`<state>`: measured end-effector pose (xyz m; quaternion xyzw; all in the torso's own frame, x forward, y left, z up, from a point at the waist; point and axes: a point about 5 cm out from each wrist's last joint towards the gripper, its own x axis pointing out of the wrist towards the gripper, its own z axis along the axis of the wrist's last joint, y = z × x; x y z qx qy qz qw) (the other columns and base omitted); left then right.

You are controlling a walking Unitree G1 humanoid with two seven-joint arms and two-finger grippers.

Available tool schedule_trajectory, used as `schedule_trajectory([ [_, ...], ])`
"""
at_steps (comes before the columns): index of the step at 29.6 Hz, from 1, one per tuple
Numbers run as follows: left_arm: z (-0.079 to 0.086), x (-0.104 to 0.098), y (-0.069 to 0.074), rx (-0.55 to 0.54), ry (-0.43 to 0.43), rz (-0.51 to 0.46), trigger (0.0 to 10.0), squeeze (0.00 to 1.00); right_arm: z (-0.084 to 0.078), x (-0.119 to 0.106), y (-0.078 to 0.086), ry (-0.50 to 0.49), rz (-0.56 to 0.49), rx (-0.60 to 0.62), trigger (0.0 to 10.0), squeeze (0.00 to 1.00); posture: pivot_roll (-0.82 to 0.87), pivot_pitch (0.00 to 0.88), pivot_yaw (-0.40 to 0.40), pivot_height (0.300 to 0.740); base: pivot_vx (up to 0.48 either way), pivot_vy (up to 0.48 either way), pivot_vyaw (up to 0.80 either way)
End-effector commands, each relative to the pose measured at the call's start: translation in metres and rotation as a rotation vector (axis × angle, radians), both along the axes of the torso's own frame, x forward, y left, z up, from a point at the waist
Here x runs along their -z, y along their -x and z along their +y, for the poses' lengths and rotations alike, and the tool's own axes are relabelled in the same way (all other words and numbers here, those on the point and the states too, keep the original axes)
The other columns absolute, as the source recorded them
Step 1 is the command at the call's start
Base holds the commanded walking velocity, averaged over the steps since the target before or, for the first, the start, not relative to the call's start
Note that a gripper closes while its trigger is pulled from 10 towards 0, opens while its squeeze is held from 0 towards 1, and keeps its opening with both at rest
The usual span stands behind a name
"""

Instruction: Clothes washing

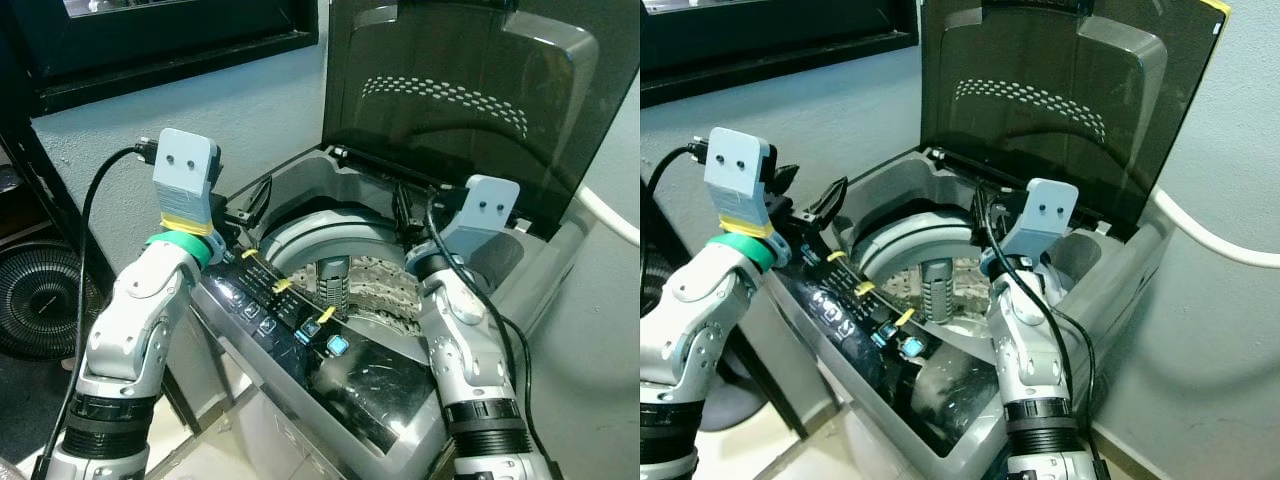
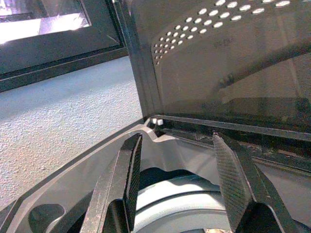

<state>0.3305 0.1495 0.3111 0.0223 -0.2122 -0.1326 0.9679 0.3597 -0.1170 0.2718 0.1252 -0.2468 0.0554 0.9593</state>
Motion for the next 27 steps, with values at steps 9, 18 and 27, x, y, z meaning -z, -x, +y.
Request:
schedule_trajectory([
  [9, 0.0074, 0.0014, -0.0026, -0.049, -0.018, -0.009, 10.0, 0.0, 0.002, -0.0001, -0.001, -0.004, -0.006, -0.006, 10.0, 0.0, 0.0, 0.037, 0.079, 0.74, 0.0, 0.16, 0.0],
  [18, 0.0046, 0.002, -0.003, -0.059, -0.059, -0.021, 10.0, 0.0, 0.0017, 0.0, -0.0014, -0.003, -0.007, -0.003, 10.0, 0.0, 0.0, 0.04, 0.082, 0.74, 0.0, 0.0, 0.0],
  [27, 0.0064, 0.0029, -0.004, -0.051, -0.017, 0.001, 10.0, 0.0, 0.0016, 0.0006, -0.0016, -0.002, -0.005, -0.004, 10.0, 0.0, 0.0, 0.045, 0.081, 0.74, 0.0, 0.053, 0.0],
])
